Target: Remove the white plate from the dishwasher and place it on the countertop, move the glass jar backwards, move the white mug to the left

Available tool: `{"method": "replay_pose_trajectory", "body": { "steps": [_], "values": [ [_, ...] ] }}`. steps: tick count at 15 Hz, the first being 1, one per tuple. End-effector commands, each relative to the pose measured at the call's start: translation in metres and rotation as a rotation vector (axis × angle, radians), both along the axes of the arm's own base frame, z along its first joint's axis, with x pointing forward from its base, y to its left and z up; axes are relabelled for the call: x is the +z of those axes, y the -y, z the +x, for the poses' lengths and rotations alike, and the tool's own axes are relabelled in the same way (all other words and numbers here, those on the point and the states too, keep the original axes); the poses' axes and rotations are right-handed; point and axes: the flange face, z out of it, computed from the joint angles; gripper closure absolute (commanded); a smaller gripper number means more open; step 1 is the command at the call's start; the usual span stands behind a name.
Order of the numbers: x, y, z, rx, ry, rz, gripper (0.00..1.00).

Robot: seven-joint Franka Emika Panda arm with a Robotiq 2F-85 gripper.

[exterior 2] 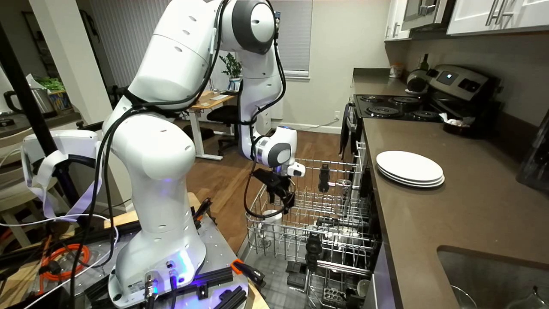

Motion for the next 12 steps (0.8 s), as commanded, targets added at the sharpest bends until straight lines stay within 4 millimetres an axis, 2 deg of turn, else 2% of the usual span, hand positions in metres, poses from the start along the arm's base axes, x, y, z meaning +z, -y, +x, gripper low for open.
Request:
{"method": "replay_pose_trajectory", "body": {
  "steps": [1, 12],
  "values": [
    [-0.006, -0.002, 0.0, -0.007, -0.023, 0.001, 0.0],
    [-0.007, -0.015, -0.038, -0.024, -0.058, -0.008, 0.0]
  ]
}}
